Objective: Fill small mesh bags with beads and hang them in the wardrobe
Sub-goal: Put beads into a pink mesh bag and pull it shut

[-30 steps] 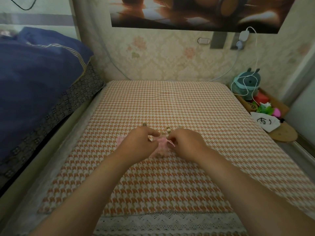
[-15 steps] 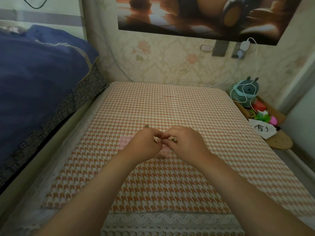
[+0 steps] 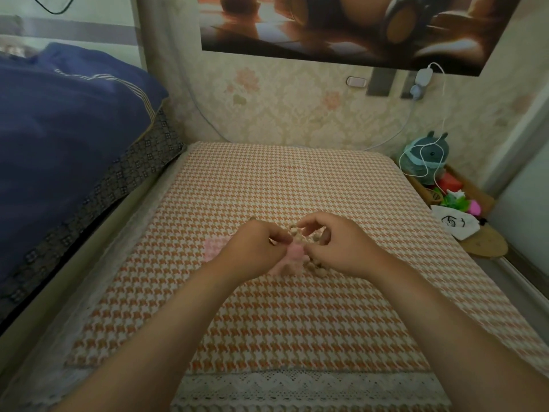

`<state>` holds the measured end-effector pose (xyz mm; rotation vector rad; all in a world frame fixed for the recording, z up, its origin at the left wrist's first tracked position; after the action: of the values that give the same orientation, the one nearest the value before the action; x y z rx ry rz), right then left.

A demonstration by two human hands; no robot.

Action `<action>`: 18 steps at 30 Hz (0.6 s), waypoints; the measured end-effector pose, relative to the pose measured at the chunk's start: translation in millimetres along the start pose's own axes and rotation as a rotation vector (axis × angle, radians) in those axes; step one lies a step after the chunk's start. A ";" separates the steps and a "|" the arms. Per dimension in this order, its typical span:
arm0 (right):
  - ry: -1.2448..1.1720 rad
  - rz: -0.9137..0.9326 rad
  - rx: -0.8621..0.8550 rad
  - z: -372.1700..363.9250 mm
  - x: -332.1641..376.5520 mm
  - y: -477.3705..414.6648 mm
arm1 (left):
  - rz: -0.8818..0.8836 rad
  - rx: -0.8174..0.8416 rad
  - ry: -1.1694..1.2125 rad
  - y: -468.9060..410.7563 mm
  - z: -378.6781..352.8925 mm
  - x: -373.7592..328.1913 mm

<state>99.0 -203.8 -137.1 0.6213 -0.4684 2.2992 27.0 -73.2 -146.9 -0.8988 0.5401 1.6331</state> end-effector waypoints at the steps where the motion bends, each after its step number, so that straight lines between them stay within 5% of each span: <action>1: -0.042 0.001 0.018 0.0 -0.3 2.5 | -0.008 0.010 0.014 -0.8 -3.5 -2.7; 5: -0.072 0.047 0.079 -1.3 1.2 12.2 | -0.018 0.064 0.052 -3.7 -20.8 -9.8; 9: 0.145 0.075 0.113 0.2 -7.3 18.6 | -0.034 0.102 0.094 -8.1 -37.4 -18.9; 14: 0.240 0.038 0.074 19.8 -21.9 27.6 | 0.022 -0.012 0.227 -20.4 -39.5 -16.6; 18: 0.257 0.042 0.043 31.7 -27.8 35.9 | -0.071 0.057 -0.169 -28.3 -61.2 -13.9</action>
<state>100.9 -259.0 -132.0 0.3311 -0.3125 2.3921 71.7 -120.4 -169.6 -0.7219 0.4309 1.6039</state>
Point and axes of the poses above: each hand's wrist, its own y-axis away from the middle knuckle, its own z-axis out of the back of the hand, x = y × z, the point moved 10 cm from there along -y, towards the middle knuckle, and after that the axes turned 7 degrees about y, right-handed, at the moved point
